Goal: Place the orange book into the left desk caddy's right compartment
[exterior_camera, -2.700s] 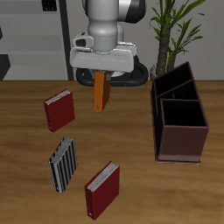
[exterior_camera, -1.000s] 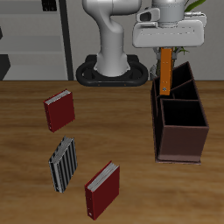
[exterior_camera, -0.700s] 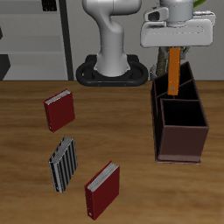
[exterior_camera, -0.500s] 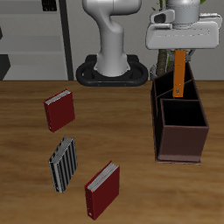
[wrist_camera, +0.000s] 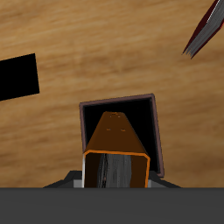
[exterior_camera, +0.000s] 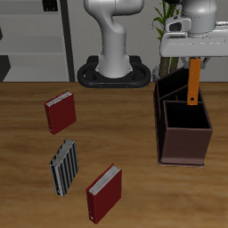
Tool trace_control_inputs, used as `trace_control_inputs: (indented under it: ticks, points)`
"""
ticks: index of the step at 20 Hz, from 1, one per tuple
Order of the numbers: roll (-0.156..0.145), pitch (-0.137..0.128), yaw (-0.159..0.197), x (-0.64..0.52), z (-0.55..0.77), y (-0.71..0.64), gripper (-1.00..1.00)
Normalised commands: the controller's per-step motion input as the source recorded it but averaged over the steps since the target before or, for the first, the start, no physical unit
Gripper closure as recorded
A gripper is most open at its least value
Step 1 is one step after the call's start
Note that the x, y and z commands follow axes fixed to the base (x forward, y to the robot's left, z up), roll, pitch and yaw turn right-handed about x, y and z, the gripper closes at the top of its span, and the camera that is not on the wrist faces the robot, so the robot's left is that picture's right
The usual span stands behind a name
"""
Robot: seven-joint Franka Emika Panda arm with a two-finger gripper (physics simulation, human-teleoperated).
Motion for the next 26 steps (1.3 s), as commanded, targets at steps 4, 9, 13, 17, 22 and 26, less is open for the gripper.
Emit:
trace_control_inputs:
  ticks: [4, 9, 13, 17, 22, 26]
  points:
    - [-0.010, 0.018, 0.004, 0.10, -0.08, -0.01, 1.00]
    - [-0.025, 0.021, -0.002, 0.05, -0.08, -0.07, 1.00]
    - [-0.014, 0.021, 0.006, 0.09, -0.12, -0.08, 1.00]
    - [-0.010, 0.026, 0.010, 0.08, -0.18, -0.09, 1.00]
    - [-0.015, 0.038, 0.006, 0.10, -0.24, -0.11, 1.00]
    - [0.000, 0.050, 0.005, 0.11, -0.31, -0.07, 1.00]
